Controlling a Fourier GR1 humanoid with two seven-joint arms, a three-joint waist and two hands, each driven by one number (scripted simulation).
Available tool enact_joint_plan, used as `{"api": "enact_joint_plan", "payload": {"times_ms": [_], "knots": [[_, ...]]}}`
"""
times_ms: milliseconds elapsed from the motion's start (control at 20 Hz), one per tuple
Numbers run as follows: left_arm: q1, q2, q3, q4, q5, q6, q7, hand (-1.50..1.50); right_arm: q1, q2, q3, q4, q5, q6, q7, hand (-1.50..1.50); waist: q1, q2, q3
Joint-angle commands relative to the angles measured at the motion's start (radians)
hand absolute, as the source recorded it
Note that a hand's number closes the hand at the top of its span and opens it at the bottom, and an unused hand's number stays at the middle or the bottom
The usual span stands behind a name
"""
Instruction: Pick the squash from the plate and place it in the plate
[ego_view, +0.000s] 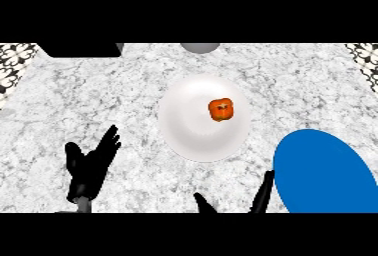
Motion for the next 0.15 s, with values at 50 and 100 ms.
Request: {"api": "enact_joint_plan", "payload": {"times_ms": [50,100], "knots": [[0.035,0.005,0.004,-0.044,0.0,-0.014,0.001,0.0,0.044,0.001,0.053,0.037,0.068,-0.078,0.055,-1.5,0.003,0.001,0.0],[-0.023,0.007,0.038,0.027,0.019,-0.016,-0.001,0.0,0.108,0.001,0.054,-0.051,0.112,-0.018,0.061,-1.5,-0.004,0.001,-0.001]]}}
